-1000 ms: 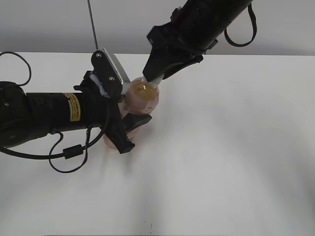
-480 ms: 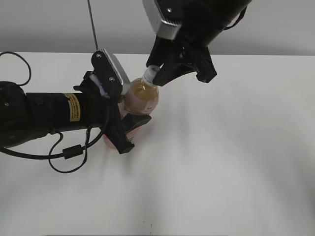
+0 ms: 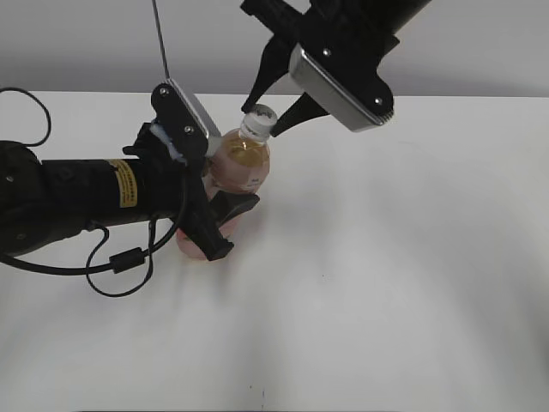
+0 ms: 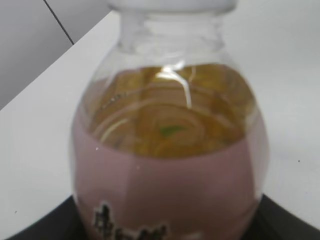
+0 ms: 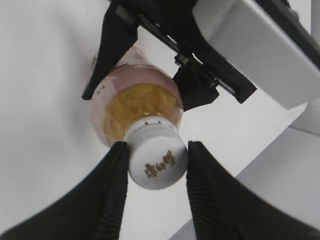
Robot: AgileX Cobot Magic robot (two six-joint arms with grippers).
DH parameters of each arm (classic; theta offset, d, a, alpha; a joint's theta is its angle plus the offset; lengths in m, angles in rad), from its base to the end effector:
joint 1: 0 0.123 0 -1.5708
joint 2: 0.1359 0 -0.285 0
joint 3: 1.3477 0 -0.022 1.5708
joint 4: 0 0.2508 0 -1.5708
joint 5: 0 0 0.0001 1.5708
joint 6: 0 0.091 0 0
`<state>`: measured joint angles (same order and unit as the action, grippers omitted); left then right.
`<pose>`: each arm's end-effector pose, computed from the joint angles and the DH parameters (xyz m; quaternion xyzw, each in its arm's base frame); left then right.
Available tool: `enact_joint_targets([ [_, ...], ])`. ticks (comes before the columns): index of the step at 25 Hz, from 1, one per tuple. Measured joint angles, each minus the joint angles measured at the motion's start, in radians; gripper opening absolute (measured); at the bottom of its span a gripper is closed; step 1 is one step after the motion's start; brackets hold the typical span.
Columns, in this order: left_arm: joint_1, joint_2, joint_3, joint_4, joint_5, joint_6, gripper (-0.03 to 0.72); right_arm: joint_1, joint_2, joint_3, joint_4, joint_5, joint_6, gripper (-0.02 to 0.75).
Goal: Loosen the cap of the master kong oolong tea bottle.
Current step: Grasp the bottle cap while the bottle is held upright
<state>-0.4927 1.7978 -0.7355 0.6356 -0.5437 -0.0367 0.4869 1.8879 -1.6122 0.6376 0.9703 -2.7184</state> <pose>0.2821 -0.1831 0.1509 0.4851 0.7086 -0.1262 0.4966 0.3453 0.2334 0.2849 -0.9329 0.0908 -0.0473 0.3453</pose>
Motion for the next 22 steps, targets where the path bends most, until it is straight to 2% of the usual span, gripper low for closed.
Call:
enact_joint_targets([
  [9,0.001,0.000,0.000,0.000,-0.004,-0.003,0.402,0.000,-0.003,0.000,0.007,0.003,-0.284,0.276],
  [15,0.000,-0.001,0.000,0.012,-0.010,0.000,0.402,0.000,-0.014,0.000,0.005,0.028,-0.300,0.275],
  [22,-0.003,-0.009,0.000,0.022,-0.032,0.001,0.402,0.000,-0.036,0.000,-0.010,0.047,-0.207,0.274],
])
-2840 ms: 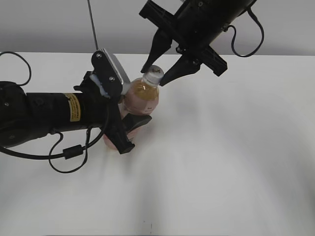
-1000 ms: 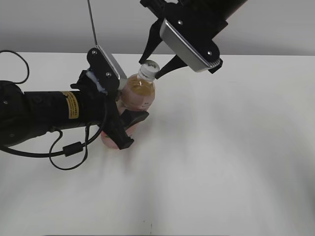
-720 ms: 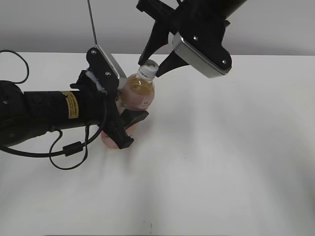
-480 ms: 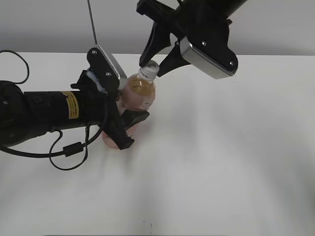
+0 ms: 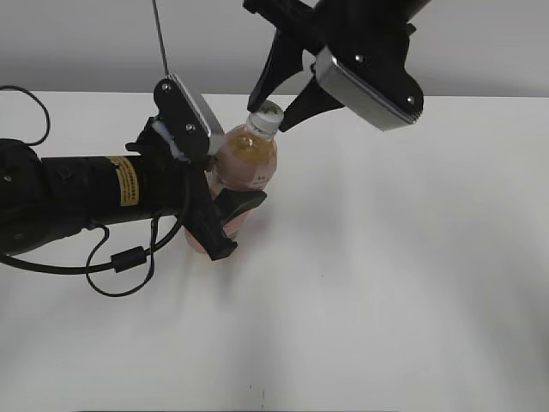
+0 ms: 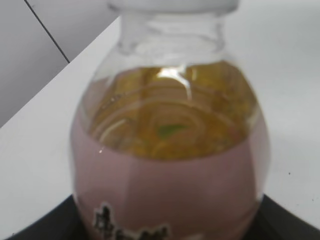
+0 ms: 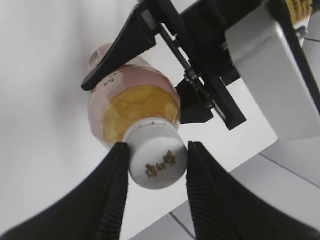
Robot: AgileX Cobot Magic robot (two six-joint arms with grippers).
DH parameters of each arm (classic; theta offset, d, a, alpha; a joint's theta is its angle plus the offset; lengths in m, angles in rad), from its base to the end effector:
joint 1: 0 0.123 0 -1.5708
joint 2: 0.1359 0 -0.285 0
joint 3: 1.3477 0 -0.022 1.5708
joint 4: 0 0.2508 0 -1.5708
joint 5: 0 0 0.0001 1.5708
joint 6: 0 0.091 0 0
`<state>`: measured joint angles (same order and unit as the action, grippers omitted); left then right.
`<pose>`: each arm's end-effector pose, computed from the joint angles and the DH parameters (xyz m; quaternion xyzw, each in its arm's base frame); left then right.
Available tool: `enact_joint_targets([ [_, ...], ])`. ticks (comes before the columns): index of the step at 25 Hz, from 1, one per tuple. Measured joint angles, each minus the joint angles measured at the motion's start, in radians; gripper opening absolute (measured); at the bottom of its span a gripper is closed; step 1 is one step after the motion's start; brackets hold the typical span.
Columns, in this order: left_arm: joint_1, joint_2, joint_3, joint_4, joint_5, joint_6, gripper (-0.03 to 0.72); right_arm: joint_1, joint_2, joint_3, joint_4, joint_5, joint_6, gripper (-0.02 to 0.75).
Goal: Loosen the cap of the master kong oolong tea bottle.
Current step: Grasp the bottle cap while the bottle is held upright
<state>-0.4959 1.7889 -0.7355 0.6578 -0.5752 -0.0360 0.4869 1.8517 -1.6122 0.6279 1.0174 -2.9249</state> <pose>0.2803 -0.1860 0.1559 0.4937 0.6921 -0.1338 0.5092 0.3360 0.2294 0.2981 -0.9379 -0.0198 -0.0780 0.3373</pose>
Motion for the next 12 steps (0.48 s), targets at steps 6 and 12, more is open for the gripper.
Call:
enact_joint_targets([
  [6,-0.002,0.000,0.000,0.008,0.016,0.001,0.402,0.000,-0.005,0.000,-0.013,0.035,0.196,0.376],
  [12,-0.002,0.000,0.000,0.008,0.041,0.002,0.402,0.000,-0.029,0.000,-0.030,0.089,0.375,0.497],
])
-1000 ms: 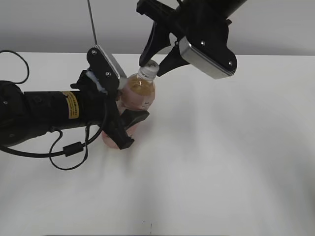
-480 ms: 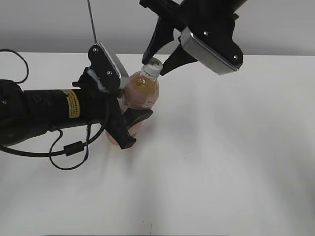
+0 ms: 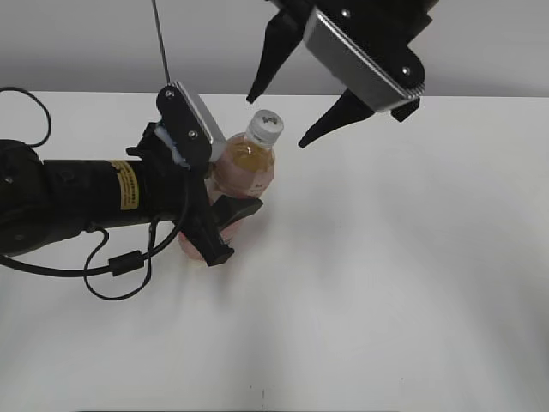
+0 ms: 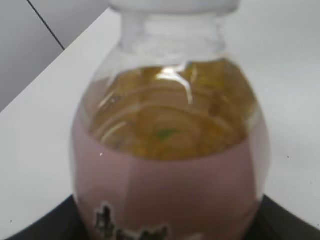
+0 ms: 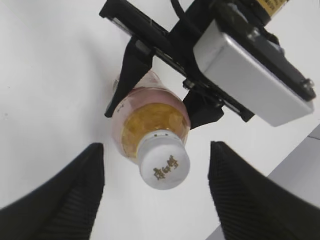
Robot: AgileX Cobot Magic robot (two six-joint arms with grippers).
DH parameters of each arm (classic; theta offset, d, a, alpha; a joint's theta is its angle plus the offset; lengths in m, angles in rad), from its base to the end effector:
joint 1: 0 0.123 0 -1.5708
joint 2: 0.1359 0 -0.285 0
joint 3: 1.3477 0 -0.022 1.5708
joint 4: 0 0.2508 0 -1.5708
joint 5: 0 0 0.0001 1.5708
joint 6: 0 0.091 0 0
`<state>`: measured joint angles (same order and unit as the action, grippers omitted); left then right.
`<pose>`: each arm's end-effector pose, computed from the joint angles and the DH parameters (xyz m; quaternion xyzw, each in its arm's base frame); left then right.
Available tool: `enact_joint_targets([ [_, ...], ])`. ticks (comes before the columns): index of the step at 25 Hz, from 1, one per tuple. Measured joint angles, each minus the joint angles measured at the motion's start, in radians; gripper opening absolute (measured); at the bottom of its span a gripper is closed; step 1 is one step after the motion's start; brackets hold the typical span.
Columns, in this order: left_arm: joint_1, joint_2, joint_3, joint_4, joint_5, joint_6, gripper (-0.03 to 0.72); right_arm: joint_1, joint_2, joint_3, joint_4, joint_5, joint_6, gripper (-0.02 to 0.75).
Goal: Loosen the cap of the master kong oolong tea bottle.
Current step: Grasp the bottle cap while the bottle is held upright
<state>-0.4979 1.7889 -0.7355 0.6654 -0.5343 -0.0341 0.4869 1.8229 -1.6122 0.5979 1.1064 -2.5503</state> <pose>0.2798 -0.1846 0.1527 0.5006 0.6997 -0.1229 0.4947 0.3246 0.2237 0.3060 -0.9361 0.1344 0.0056 0.3251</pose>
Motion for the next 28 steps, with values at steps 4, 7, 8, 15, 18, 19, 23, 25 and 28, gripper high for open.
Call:
enact_joint_targets([
  [4,0.000,0.000,0.000,0.000,-0.001,0.001,0.402,0.000,-0.024,0.000,-0.004,-0.012,0.312,0.504],
  [7,0.000,0.000,0.000,0.000,-0.002,0.001,0.402,0.000,-0.045,0.000,-0.004,-0.100,0.702,0.503],
  [8,0.000,0.000,0.000,0.000,-0.002,0.001,0.402,0.000,-0.052,0.000,-0.002,-0.134,0.846,0.503],
  [15,0.000,0.000,0.000,-0.033,-0.010,0.001,0.402,0.000,-0.060,-0.001,0.038,-0.167,1.986,0.503],
  [18,0.000,0.000,0.000,-0.045,-0.043,0.001,0.402,0.000,-0.060,-0.001,0.001,-0.113,2.405,0.503],
  [19,0.000,0.000,0.000,-0.046,-0.052,0.001,0.402,0.000,-0.060,-0.001,-0.005,-0.096,2.528,0.503],
  [23,0.000,0.000,0.000,-0.047,-0.068,0.001,0.402,0.000,-0.060,-0.001,-0.029,-0.064,2.865,0.504],
  [25,0.000,0.000,0.000,-0.047,-0.074,0.001,0.402,0.000,-0.059,-0.001,-0.041,-0.063,2.966,0.504],
  [28,0.000,0.000,0.000,-0.047,-0.078,0.001,0.402,0.000,-0.039,-0.002,-0.032,-0.062,3.046,0.504],
])
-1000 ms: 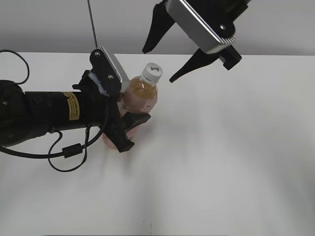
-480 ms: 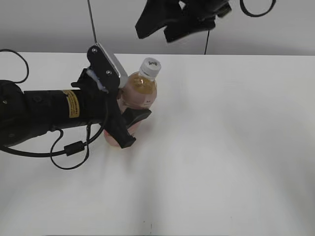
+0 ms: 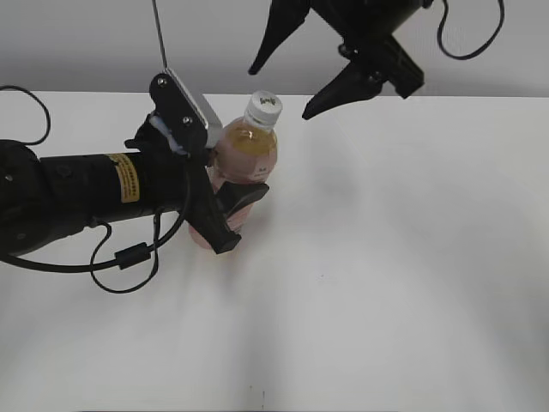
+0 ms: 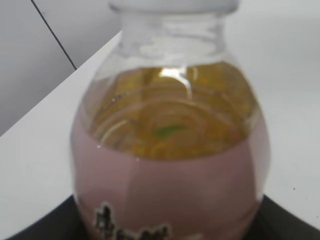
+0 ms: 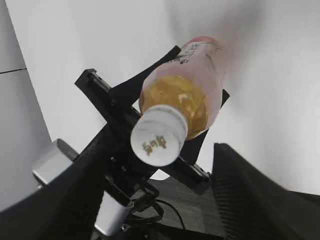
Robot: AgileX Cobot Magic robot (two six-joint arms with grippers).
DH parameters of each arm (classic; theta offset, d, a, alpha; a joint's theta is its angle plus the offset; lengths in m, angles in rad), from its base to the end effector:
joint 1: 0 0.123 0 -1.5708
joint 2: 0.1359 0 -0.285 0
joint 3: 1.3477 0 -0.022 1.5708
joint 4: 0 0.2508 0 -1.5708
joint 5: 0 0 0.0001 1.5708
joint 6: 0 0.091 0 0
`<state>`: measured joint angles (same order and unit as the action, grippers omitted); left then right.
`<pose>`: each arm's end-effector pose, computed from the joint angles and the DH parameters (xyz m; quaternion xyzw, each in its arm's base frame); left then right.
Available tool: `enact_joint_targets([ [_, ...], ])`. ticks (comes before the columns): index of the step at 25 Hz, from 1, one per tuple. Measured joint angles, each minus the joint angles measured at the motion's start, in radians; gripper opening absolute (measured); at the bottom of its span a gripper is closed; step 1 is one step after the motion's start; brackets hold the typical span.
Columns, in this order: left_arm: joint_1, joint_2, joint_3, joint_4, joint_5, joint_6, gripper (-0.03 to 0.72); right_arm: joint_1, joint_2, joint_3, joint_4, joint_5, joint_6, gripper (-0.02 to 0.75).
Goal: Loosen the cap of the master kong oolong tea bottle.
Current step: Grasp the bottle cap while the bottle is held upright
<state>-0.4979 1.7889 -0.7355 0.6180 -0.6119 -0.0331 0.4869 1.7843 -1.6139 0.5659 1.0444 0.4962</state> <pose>0.2815 -0.1874 0.1593 0.4760 0.6907 -0.1439 0.5250 0.3243 0.2194 0.3218 0.0881 0.9364 0.3344 0.0604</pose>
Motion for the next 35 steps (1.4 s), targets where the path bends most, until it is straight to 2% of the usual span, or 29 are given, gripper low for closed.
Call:
enact_joint_targets([
  [7,0.000,0.000,0.000,0.000,0.000,0.001,0.402,0.000,0.087,-0.003,0.103,-0.010,0.019,0.503],
  [22,0.000,0.000,0.000,0.000,0.000,0.000,0.402,0.000,0.090,-0.006,0.101,-0.013,0.013,0.335],
  [35,0.000,0.000,0.000,0.006,-0.001,0.009,0.402,0.000,0.090,-0.019,0.069,0.016,-0.027,0.312],
])
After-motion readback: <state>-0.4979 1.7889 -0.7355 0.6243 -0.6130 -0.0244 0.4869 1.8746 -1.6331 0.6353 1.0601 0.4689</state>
